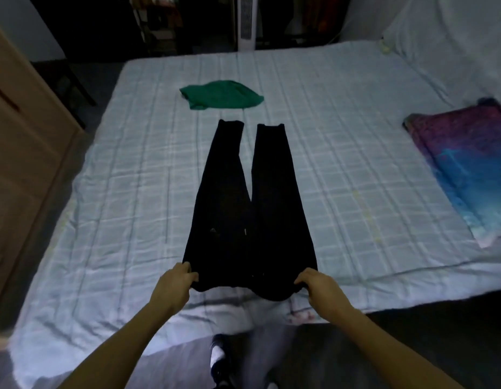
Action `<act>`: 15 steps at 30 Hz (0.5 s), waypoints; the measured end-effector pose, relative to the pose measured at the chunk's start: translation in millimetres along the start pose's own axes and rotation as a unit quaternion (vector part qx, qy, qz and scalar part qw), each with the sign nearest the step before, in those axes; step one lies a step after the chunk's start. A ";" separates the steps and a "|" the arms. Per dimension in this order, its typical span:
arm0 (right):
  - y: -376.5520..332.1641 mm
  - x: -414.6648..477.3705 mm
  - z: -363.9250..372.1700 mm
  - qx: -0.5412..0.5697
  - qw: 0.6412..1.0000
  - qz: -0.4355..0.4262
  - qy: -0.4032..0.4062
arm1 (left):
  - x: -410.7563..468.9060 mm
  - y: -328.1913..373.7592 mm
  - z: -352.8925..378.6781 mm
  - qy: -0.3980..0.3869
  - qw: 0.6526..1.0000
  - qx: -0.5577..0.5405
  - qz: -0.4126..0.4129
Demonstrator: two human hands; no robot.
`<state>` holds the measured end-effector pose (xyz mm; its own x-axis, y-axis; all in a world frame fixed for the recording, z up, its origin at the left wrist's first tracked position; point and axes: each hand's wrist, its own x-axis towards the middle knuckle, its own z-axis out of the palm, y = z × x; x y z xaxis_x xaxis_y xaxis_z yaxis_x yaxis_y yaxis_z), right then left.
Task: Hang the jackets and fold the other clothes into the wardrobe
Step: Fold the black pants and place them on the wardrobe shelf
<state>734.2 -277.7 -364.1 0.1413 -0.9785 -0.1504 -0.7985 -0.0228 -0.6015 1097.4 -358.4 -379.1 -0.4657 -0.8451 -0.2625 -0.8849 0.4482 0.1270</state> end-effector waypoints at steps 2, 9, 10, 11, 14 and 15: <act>12.7 -11.3 22.8 -0.011 1.000 0.009 -0.012 | -8.0 6.3 26.8 -0.018 1.000 0.002 -0.003; 40.8 -38.7 107.3 -0.044 0.998 0.036 0.023 | -19.6 1.9 121.2 -0.037 0.999 0.016 -0.010; 40.4 -38.2 112.7 -0.070 0.996 0.049 0.035 | -18.3 0.0 128.5 -0.037 0.999 0.021 -0.006; 36.3 -36.5 115.4 -0.093 0.992 0.063 0.056 | -16.6 -1.9 133.9 -0.039 0.999 0.026 -0.003; 18.6 -25.0 122.3 -0.108 0.982 0.067 0.141 | -13.4 -8.1 145.4 -0.042 0.999 0.032 0.010; 9.3 -18.3 123.7 -0.104 0.979 0.057 0.166 | -13.1 -10.2 148.6 -0.043 0.998 0.034 0.020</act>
<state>796.5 -234.6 -464.0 -0.1273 -0.9889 0.0772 -0.9048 0.0838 -0.4175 1114.1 -308.6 -519.1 -0.4946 -0.7996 -0.3405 -0.8619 0.5016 0.0741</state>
